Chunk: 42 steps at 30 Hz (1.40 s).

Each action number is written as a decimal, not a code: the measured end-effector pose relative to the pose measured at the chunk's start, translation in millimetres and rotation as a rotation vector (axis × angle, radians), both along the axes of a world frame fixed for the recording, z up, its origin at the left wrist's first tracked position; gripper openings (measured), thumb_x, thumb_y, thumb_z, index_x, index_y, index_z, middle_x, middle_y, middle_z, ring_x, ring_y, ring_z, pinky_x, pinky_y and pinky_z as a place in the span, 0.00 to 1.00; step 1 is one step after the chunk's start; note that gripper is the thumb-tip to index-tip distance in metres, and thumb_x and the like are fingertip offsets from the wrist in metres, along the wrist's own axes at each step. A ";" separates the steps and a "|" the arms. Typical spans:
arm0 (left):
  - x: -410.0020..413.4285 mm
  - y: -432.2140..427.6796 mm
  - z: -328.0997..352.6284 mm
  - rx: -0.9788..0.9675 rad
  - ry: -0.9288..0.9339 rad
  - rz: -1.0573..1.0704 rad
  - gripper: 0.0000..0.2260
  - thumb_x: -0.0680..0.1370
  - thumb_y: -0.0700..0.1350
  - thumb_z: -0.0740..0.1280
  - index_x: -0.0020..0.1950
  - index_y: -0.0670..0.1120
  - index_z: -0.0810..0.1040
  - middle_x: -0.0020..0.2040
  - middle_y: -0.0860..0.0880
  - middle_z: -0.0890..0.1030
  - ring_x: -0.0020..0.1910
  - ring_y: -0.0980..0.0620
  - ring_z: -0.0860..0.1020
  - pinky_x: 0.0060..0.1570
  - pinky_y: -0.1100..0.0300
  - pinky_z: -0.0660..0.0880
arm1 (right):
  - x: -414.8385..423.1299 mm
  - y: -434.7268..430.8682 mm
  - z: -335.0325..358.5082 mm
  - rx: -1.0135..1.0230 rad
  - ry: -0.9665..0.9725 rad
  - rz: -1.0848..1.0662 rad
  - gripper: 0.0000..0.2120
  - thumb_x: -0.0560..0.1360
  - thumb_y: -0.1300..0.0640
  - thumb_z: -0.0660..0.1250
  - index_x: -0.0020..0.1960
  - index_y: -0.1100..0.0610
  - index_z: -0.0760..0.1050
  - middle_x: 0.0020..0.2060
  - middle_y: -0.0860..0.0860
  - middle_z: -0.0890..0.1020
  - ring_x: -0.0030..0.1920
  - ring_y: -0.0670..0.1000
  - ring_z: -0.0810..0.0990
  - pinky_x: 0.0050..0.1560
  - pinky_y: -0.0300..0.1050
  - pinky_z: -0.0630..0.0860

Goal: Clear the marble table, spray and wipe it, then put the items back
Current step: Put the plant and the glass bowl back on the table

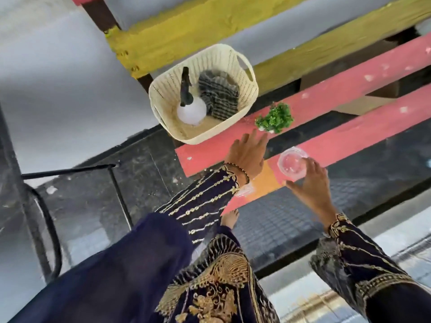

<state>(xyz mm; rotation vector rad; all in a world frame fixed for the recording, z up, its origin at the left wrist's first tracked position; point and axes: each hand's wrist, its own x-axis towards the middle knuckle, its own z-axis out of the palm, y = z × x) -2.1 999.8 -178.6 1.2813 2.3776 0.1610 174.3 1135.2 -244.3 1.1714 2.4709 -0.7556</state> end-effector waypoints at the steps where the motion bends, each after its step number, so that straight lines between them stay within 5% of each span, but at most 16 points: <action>1: -1.7 9.4 -4.2 0.000 0.016 -0.005 0.28 0.76 0.43 0.64 0.75 0.46 0.58 0.74 0.40 0.60 0.67 0.39 0.68 0.60 0.45 0.73 | -0.2 4.5 -4.1 -0.002 -0.005 0.011 0.43 0.67 0.53 0.82 0.75 0.66 0.66 0.72 0.64 0.71 0.69 0.68 0.70 0.67 0.61 0.68; 4: -10.7 44.0 -18.7 -0.016 0.059 -0.045 0.36 0.74 0.40 0.66 0.78 0.50 0.51 0.78 0.39 0.49 0.74 0.33 0.56 0.67 0.41 0.68 | -5.1 20.2 -18.4 -0.017 0.002 0.026 0.49 0.65 0.52 0.83 0.78 0.64 0.62 0.74 0.63 0.68 0.70 0.68 0.69 0.67 0.66 0.69; 8: -27.7 85.3 -29.9 -0.028 0.120 -0.126 0.41 0.73 0.31 0.64 0.78 0.58 0.50 0.79 0.41 0.43 0.74 0.28 0.51 0.63 0.40 0.71 | -14.7 29.8 -35.1 -0.032 0.001 0.033 0.51 0.67 0.49 0.82 0.81 0.56 0.58 0.78 0.60 0.63 0.73 0.68 0.65 0.69 0.69 0.66; 13: -39.9 110.1 -49.7 -0.083 0.123 -0.241 0.26 0.76 0.37 0.66 0.72 0.50 0.66 0.77 0.39 0.53 0.71 0.34 0.62 0.63 0.43 0.73 | -22.3 34.4 -55.0 -0.043 0.017 0.091 0.49 0.67 0.46 0.81 0.81 0.47 0.59 0.78 0.60 0.59 0.73 0.67 0.62 0.65 0.72 0.71; 20: -38.3 91.5 -57.1 0.020 0.080 -0.228 0.21 0.75 0.35 0.67 0.67 0.46 0.69 0.68 0.40 0.66 0.56 0.40 0.76 0.54 0.49 0.78 | -29.8 29.0 -49.5 -0.036 -0.056 0.137 0.51 0.62 0.46 0.84 0.78 0.48 0.62 0.72 0.61 0.62 0.70 0.65 0.64 0.54 0.67 0.81; 29: 1.2 -64.6 -8.0 0.058 -0.162 0.133 0.22 0.71 0.40 0.72 0.63 0.48 0.71 0.66 0.45 0.66 0.54 0.43 0.78 0.57 0.47 0.78 | -20.6 -75.4 20.0 0.027 0.081 0.202 0.44 0.63 0.38 0.78 0.74 0.42 0.64 0.68 0.55 0.66 0.66 0.58 0.68 0.42 0.56 0.84; 42: 54.7 -378.5 147.8 0.288 0.030 0.553 0.16 0.74 0.48 0.69 0.61 0.50 0.74 0.61 0.49 0.70 0.42 0.44 0.79 0.44 0.49 0.80 | -38.3 -332.9 176.9 -0.024 0.330 0.466 0.42 0.63 0.41 0.79 0.73 0.40 0.67 0.62 0.49 0.69 0.65 0.53 0.68 0.56 0.53 0.76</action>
